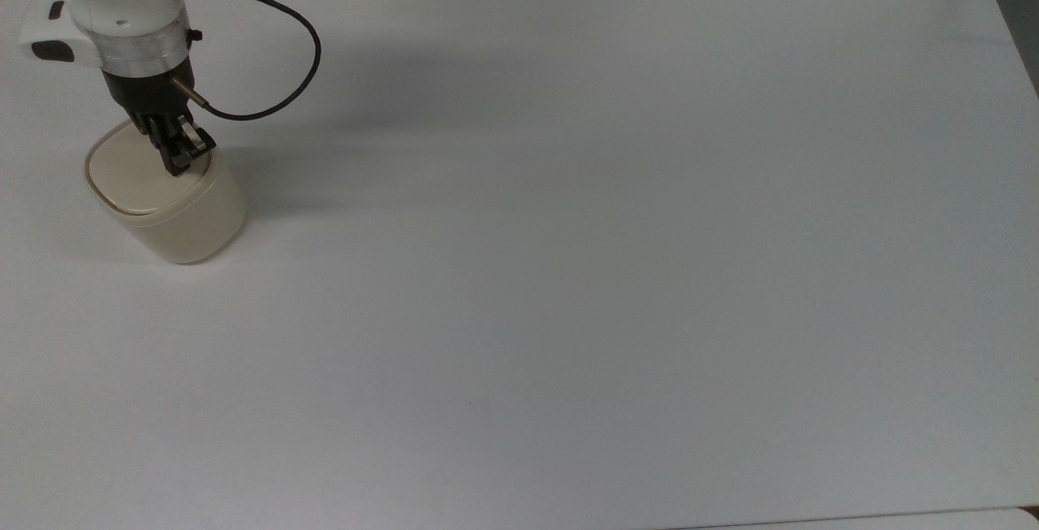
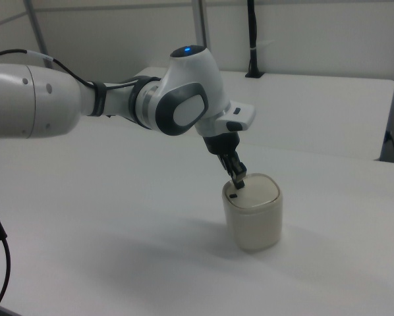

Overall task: Close the trash bin
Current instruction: 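Press the lid flat onto the bin opening with the gripper, then lift the gripper up off the closed lid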

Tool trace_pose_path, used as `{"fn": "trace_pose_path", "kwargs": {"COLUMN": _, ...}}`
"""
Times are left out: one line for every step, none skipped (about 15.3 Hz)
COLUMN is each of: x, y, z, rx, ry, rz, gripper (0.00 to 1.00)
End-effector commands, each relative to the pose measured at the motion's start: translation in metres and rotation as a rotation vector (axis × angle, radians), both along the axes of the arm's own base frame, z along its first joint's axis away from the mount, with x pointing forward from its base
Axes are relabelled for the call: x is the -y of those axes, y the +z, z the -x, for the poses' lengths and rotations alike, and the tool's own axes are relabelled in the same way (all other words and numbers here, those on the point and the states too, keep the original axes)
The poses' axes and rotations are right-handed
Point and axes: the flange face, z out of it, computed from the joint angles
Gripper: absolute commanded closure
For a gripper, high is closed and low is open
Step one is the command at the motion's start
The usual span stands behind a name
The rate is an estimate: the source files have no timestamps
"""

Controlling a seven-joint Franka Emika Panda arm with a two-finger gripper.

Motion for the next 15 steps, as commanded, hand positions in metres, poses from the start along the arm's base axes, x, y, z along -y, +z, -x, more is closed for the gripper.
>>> {"fn": "trace_pose_path", "kwargs": {"x": -0.002, "y": -0.041, "z": 0.011, "rx": -0.040, "ry": 0.004, "rz": -0.040, "gripper": 0.96}}
{"fn": "trace_pose_path", "kwargs": {"x": -0.001, "y": -0.041, "z": 0.011, "rx": -0.040, "ry": 0.002, "rz": -0.040, "gripper": 0.97}}
{"fn": "trace_pose_path", "kwargs": {"x": 0.000, "y": -0.038, "z": 0.012, "rx": -0.034, "ry": -0.002, "rz": -0.042, "gripper": 0.96}}
{"fn": "trace_pose_path", "kwargs": {"x": 0.002, "y": -0.032, "z": 0.011, "rx": -0.022, "ry": -0.008, "rz": -0.045, "gripper": 0.96}}
{"fn": "trace_pose_path", "kwargs": {"x": 0.007, "y": -0.023, "z": 0.012, "rx": -0.012, "ry": -0.012, "rz": -0.047, "gripper": 0.96}}
{"fn": "trace_pose_path", "kwargs": {"x": 0.015, "y": -0.006, "z": 0.016, "rx": -0.007, "ry": -0.028, "rz": -0.053, "gripper": 0.96}}
{"fn": "trace_pose_path", "kwargs": {"x": 0.015, "y": 0.004, "z": 0.019, "rx": -0.028, "ry": -0.023, "rz": -0.064, "gripper": 0.96}}
{"fn": "trace_pose_path", "kwargs": {"x": 0.015, "y": 0.014, "z": 0.023, "rx": -0.060, "ry": 0.003, "rz": -0.075, "gripper": 0.96}}
{"fn": "trace_pose_path", "kwargs": {"x": 0.016, "y": 0.018, "z": 0.026, "rx": -0.069, "ry": 0.008, "rz": -0.079, "gripper": 0.96}}
{"fn": "trace_pose_path", "kwargs": {"x": 0.019, "y": 0.020, "z": 0.028, "rx": -0.068, "ry": 0.005, "rz": -0.079, "gripper": 0.96}}
{"fn": "trace_pose_path", "kwargs": {"x": 0.021, "y": 0.019, "z": 0.029, "rx": -0.069, "ry": 0.002, "rz": -0.078, "gripper": 0.96}}
{"fn": "trace_pose_path", "kwargs": {"x": 0.026, "y": 0.021, "z": 0.031, "rx": -0.068, "ry": -0.001, "rz": -0.075, "gripper": 0.96}}
{"fn": "trace_pose_path", "kwargs": {"x": 0.030, "y": 0.021, "z": 0.033, "rx": -0.071, "ry": 0.005, "rz": -0.072, "gripper": 0.96}}
{"fn": "trace_pose_path", "kwargs": {"x": 0.032, "y": 0.021, "z": 0.034, "rx": -0.076, "ry": 0.012, "rz": -0.071, "gripper": 0.96}}
{"fn": "trace_pose_path", "kwargs": {"x": 0.038, "y": 0.021, "z": 0.038, "rx": -0.087, "ry": 0.011, "rz": -0.071, "gripper": 0.96}}
